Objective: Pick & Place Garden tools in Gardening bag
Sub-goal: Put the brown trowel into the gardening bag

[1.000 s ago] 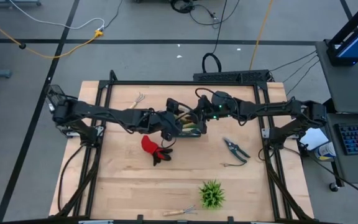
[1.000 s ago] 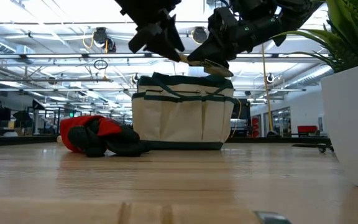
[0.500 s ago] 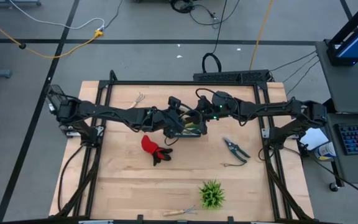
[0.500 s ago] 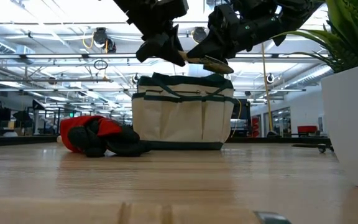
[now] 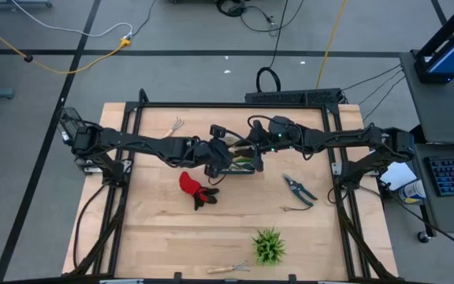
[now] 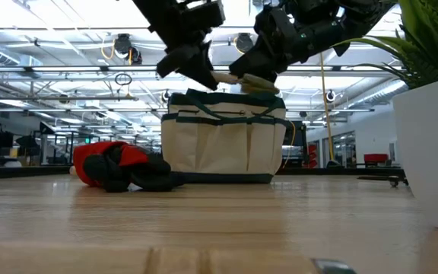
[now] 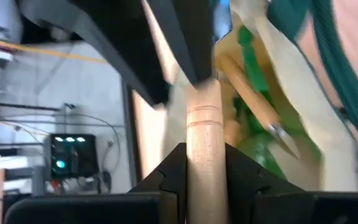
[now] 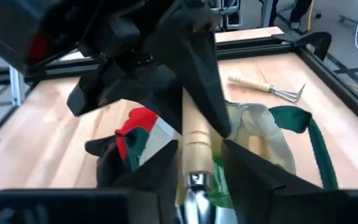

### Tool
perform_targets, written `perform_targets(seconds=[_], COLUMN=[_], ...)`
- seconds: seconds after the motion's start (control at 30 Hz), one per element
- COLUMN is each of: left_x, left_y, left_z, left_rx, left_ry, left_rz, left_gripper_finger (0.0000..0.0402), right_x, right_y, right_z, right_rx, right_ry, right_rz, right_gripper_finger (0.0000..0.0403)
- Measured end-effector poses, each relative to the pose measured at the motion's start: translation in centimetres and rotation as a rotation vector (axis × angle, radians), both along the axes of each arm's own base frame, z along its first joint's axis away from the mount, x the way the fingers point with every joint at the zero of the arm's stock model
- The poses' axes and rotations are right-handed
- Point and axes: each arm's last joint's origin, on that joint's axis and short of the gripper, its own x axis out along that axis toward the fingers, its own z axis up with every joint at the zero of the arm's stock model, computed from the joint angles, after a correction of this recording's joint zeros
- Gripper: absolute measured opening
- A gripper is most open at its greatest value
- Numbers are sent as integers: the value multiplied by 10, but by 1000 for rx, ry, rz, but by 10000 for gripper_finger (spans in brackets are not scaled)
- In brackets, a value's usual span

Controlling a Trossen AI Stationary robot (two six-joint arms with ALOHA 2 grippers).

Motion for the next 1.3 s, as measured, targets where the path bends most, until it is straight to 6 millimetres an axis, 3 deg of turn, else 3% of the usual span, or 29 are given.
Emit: perform_targets(seconds=[0.2, 0.33, 0.47, 0.7, 0.93, 1.3], left_x=[-11, -14, -13, -12, -7, 15], left_y=[-1, 0, 4, 22, 34, 52], left_z=[-9, -11, -10, -10, -6, -21], left_rx=[-101, -128, -134, -212, -338, -414], left_ry=[72, 85, 53, 25, 4, 123], left_rz=[109, 150, 188, 223, 208, 240], left_gripper_finger=[67, 67, 67, 67, 67, 67], right_x=[-3, -3, -3, 0, 4, 1], right_y=[1, 10, 26, 44, 45, 43], right_z=[7, 10, 4, -6, -16, -32], right_rx=[-103, -167, -223, -326, -327, -328], right_ry=[-30, -39, 2, 71, 125, 270], right_rz=[32, 83, 202, 224, 227, 177], right_gripper_finger=[188, 202, 195, 168, 156, 147])
